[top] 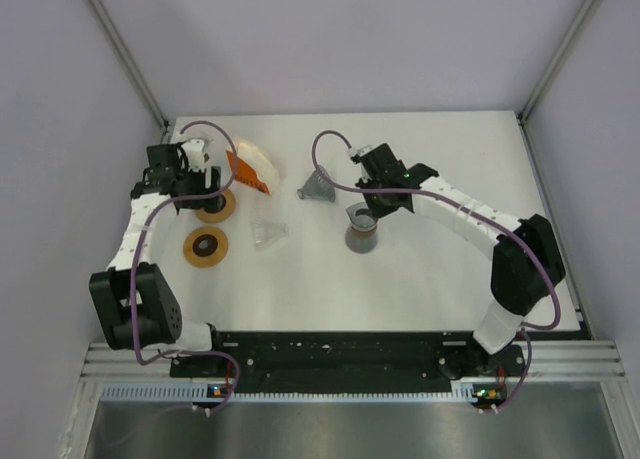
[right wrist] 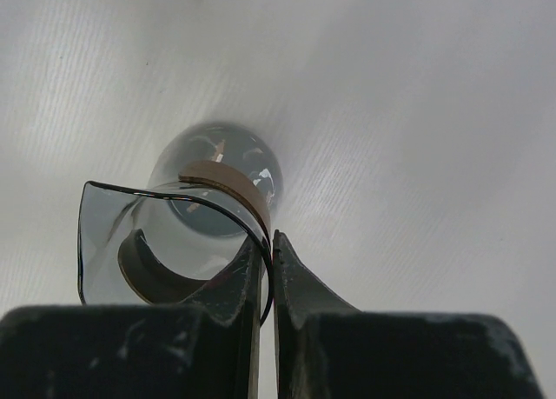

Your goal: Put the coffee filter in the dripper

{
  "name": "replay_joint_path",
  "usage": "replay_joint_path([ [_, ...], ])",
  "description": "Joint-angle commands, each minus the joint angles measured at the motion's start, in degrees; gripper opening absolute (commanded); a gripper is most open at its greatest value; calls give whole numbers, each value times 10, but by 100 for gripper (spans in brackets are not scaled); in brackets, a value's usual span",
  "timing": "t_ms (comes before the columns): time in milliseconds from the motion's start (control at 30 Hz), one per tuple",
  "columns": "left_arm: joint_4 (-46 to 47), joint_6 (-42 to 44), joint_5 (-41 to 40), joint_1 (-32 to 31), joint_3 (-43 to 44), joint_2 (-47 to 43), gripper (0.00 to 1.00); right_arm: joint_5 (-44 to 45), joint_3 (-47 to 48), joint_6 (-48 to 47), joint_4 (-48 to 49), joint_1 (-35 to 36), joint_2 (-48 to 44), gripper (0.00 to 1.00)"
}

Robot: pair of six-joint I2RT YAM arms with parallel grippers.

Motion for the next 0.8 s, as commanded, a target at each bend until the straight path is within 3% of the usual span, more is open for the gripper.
replay_joint_path([
  [0, -8, 25, -5, 2, 32, 20, 82, -12, -36, 28, 28, 12, -31, 0],
  [67, -11, 25, -6, 1, 36, 28, 82, -14, -36, 32, 33, 15, -32, 6],
  [233, -15, 33, -3, 2, 35, 43, 80, -24, -17, 26, 29, 24, -29, 36],
  [367, -16, 36, 4, 2, 43, 48, 79, -28, -3, 23, 24, 28, -42, 48],
  [533, 12, 44, 1, 0, 46, 58, 74, -16, 2, 19, 24, 28, -87, 55],
  [667, 31, 68, 3, 1, 70, 106, 52, 15, -1, 7, 28, 29, -117, 58],
  [767, -8, 69, -7, -2, 126, 168, 50, 39, -11, 2, 27, 29, -133, 59],
])
